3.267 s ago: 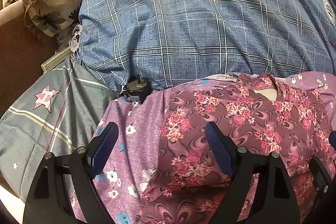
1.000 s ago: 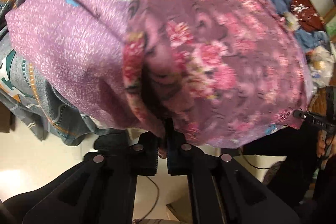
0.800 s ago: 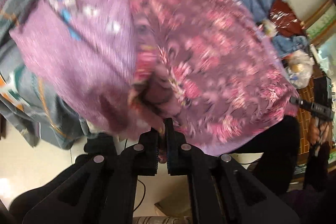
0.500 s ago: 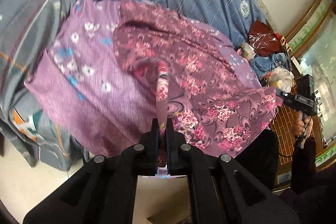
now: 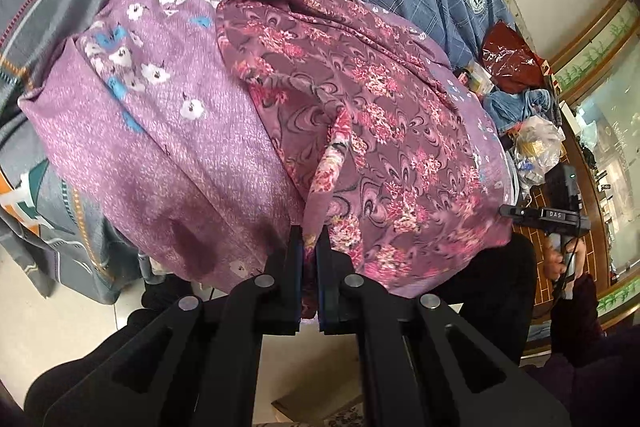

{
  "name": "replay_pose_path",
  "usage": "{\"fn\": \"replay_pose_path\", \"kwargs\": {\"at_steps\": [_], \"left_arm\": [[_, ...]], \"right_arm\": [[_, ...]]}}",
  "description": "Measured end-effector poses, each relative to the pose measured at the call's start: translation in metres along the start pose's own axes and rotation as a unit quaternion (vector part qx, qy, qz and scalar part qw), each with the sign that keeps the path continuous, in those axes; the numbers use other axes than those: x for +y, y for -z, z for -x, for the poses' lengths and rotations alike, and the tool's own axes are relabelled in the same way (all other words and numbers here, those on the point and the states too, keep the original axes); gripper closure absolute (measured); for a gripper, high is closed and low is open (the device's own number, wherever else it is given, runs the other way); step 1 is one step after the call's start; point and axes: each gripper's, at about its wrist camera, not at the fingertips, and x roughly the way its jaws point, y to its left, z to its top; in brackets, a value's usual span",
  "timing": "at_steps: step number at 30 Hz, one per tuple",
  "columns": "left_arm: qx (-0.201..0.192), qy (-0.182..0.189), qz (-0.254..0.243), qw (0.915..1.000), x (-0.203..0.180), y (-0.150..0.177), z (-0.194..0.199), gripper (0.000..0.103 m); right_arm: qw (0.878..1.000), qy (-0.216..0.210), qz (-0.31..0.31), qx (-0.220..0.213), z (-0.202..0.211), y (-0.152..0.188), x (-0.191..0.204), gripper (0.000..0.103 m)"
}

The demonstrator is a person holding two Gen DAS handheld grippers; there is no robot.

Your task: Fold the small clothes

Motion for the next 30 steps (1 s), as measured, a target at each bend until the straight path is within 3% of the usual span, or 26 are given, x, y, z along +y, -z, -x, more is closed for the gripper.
{"fn": "replay_pose_path", "kwargs": {"at_steps": [2, 9, 10, 11, 12, 13, 14, 16, 20, 23, 27, 30], "left_arm": [[-0.001, 0.001, -0.001, 1.0, -0.002, 0.002, 0.001, 0.1], [-0.002, 0.005, -0.003, 1.0, -0.007, 0.003, 0.0, 0.1], [-0.001, 0.005, -0.002, 1.0, -0.007, 0.003, 0.0, 0.1], [-0.001, 0.005, -0.002, 1.0, -0.008, 0.003, 0.0, 0.1], [-0.001, 0.005, -0.004, 1.0, -0.009, 0.003, 0.0, 0.1], [-0.001, 0.004, -0.005, 1.0, -0.009, 0.003, 0.001, 0.1], [-0.001, 0.004, -0.005, 1.0, -0.009, 0.003, 0.002, 0.1], [-0.002, 0.002, -0.003, 1.0, -0.009, 0.003, 0.003, 0.1], [-0.006, 0.009, 0.003, 0.9999, -0.006, 0.001, 0.01, 0.1], [-0.016, 0.02, 0.01, 0.9996, -0.006, -0.002, 0.018, 0.1], [-0.033, 0.029, 0.01, 0.999, -0.01, -0.008, 0.031, 0.1], [-0.043, 0.037, 0.003, 0.9984, -0.016, -0.012, 0.04, 0.1]], "right_arm": [[1.0, 0.0, -0.024, -0.004, 0.002, 0.001, -0.011, 0.038], [0.998, 0.0, -0.062, -0.011, -0.02, -0.001, -0.033, 0.038], [0.998, 0.004, -0.057, -0.009, -0.026, 0.0, -0.033, 0.042], [0.999, 0.009, -0.05, -0.005, -0.031, 0.001, -0.032, 0.056], [0.999, 0.023, -0.036, 0.005, -0.037, 0.004, -0.029, 0.081], [0.999, 0.041, -0.018, 0.011, -0.041, 0.005, -0.025, 0.095], [0.998, 0.055, -0.003, 0.013, -0.042, 0.008, -0.022, 0.101], [0.998, 0.054, 0.024, 0.013, -0.037, 0.011, -0.011, 0.101], [0.997, 0.007, 0.075, -0.018, -0.005, 0.01, 0.019, 0.101], [0.994, -0.052, 0.083, -0.054, 0.02, 0.0, 0.035, 0.101], [0.993, -0.059, 0.083, -0.063, 0.022, -0.009, 0.043, 0.101], [0.991, -0.091, 0.071, -0.065, 0.025, -0.012, 0.041, 0.101]]}}
